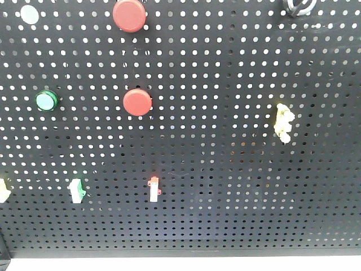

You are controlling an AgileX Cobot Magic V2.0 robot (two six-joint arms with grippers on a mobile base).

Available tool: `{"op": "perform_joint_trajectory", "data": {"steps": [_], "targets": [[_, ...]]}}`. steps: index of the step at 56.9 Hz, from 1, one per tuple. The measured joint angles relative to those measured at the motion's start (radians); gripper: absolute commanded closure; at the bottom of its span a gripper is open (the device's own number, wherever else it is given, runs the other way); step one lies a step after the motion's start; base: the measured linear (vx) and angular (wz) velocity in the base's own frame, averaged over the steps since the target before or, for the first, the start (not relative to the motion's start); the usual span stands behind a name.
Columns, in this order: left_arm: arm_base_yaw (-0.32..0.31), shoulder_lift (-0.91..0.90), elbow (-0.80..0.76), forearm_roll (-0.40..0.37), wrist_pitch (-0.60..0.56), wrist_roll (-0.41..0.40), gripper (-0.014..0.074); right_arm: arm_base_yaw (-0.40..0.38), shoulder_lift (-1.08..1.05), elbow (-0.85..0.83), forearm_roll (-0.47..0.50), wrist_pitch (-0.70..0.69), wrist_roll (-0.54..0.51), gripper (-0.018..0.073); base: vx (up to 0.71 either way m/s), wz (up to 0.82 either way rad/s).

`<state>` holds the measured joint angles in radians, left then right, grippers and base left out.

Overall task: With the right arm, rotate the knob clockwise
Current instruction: 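Raise the right gripper toward the black selector knob in silver ring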

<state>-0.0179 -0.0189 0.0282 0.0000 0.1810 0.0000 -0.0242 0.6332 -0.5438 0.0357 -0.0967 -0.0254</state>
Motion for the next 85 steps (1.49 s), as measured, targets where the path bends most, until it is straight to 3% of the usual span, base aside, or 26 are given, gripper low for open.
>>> {"op": "perform_joint_trajectory", "data": {"steps": [85], "targets": [[0.0, 0.0, 0.0, 0.0, 0.0, 0.0, 0.0603, 0.0, 0.0, 0.0, 0.0, 0.0, 0.0, 0.0195, 0.0, 0.0]]}}
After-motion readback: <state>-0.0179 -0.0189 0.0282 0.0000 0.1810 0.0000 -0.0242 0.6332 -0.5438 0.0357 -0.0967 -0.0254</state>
